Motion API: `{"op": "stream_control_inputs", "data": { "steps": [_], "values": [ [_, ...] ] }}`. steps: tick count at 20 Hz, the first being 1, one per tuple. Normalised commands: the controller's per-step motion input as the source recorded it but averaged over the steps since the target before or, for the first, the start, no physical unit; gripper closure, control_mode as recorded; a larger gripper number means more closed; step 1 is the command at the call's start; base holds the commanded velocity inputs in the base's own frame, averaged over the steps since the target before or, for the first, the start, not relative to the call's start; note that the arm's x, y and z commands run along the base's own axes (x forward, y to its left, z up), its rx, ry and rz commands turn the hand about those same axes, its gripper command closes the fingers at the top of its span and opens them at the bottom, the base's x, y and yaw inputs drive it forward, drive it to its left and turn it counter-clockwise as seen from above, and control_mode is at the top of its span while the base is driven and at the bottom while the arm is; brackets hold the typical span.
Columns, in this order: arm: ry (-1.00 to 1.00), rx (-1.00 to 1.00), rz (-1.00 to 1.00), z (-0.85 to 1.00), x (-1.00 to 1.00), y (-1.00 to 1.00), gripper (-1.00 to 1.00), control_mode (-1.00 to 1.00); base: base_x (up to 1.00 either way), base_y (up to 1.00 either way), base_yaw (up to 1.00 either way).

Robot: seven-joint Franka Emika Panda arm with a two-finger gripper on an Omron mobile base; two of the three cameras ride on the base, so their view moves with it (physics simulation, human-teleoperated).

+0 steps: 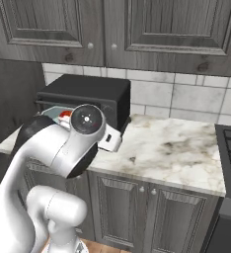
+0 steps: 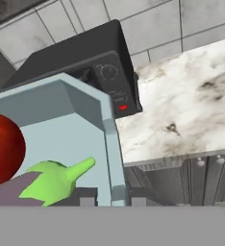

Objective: Take the tomato and eggplant out of the freezer and place them in the tupperware container on the counter. Then put the tupperware containing the vegetables back in the freezer.

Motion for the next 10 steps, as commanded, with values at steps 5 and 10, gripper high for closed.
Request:
{"op": "stream_control_inputs", "data": {
  "steps": [5, 10],
  "values": [
    [0.00, -0.03, -0.02, 0.36, -0.87, 0.08, 1.00, -1.00, 0.00, 0.00, 0.00],
    [0.00, 0.00, 0.00, 0.26, -0.76, 0.38, 1.00, -1.00, 0.00, 0.00, 0.00]
  ]
}}
